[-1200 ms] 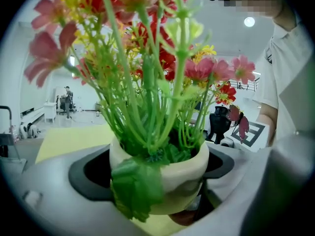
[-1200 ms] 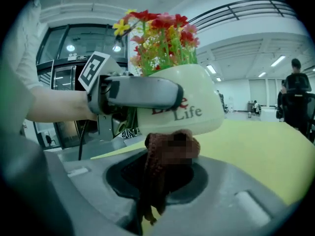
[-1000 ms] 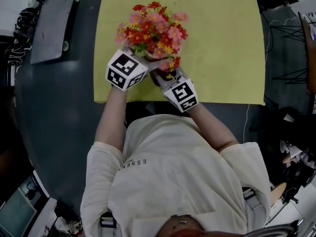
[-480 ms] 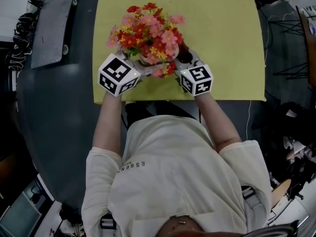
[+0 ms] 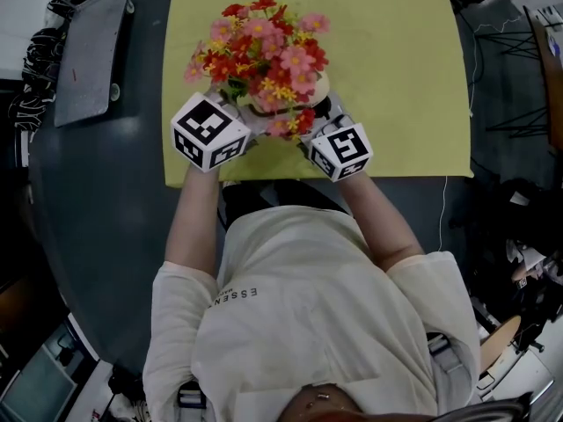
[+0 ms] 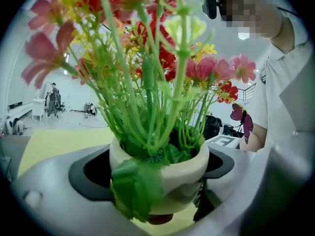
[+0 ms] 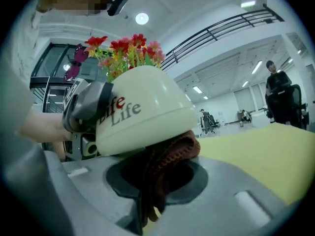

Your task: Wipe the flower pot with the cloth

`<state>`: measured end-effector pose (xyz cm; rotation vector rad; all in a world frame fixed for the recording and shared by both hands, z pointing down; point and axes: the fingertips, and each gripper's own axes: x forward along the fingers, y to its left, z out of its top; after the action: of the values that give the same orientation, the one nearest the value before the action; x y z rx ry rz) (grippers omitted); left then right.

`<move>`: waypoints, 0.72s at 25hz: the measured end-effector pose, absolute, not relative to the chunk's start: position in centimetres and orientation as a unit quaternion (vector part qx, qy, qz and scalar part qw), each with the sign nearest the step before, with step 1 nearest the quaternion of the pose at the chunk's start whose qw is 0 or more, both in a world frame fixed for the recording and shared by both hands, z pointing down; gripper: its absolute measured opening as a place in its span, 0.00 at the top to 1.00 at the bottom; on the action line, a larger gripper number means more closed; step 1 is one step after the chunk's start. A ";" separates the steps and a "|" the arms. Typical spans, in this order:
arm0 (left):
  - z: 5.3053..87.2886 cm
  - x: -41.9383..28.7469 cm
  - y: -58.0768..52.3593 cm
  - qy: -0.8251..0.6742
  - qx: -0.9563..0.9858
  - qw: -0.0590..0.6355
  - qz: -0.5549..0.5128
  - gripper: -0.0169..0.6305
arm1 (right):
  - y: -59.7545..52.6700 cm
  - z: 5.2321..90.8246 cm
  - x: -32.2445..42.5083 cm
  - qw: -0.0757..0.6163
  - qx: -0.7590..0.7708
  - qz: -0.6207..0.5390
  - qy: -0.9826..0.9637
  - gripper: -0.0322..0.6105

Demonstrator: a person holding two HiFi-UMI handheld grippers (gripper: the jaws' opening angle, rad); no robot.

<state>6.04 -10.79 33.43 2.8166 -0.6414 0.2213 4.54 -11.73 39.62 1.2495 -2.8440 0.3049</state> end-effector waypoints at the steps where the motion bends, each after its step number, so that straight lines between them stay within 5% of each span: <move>1: 33.3 6.0 -10.9 -0.219 0.965 0.124 0.072 0.12 | -11.6 39.5 4.2 0.007 0.395 0.097 -0.914 0.85; 18: 34.4 5.8 -10.9 -0.208 0.966 0.136 0.075 0.12 | -6.7 42.6 0.0 0.041 0.247 0.108 -0.962 0.86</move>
<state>5.84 -10.92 34.41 2.7965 -0.6022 0.2164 -0.04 -6.74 42.63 0.7572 -2.9468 0.3312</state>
